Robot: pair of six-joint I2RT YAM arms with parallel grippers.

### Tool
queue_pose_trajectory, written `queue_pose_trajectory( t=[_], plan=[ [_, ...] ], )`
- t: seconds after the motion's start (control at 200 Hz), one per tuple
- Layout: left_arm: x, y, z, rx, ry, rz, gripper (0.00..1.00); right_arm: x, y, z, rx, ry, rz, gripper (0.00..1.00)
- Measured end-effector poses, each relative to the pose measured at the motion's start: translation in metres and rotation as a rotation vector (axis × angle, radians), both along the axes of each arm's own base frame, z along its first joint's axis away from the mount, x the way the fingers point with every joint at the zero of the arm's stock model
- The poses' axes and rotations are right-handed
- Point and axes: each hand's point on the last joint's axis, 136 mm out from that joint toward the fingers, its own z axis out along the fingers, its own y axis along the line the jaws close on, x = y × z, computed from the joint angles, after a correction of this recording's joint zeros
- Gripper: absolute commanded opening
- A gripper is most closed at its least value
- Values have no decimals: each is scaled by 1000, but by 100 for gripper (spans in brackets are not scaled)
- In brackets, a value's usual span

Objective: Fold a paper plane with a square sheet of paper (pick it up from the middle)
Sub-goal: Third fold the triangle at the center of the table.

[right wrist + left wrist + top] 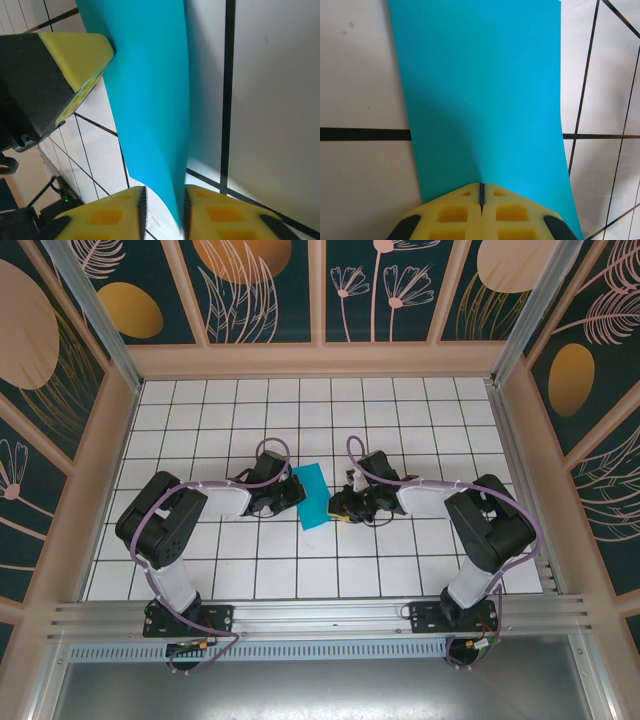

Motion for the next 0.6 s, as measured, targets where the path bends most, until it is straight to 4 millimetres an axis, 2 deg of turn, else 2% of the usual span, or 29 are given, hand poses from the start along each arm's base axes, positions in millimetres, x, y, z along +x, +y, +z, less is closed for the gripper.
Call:
queue_pose_trajectory(
  t=[0.11,0.185,0.39,0.6],
  plan=[
    [0,-1,1,-2,-3,-3,5,1,-1,0,-1,15,-19,6],
    [0,-1,1,-7,-8,-8,6,2,-2,-1,-4,20,-28,1],
    [-3,-1,9,-27,-38,-20,6,-7,-11,-9,-25,69,-73,0],
    [1,2,13,-15,-63,-6,6,-12,-8,-5,-10,91,-102,0]
  ],
)
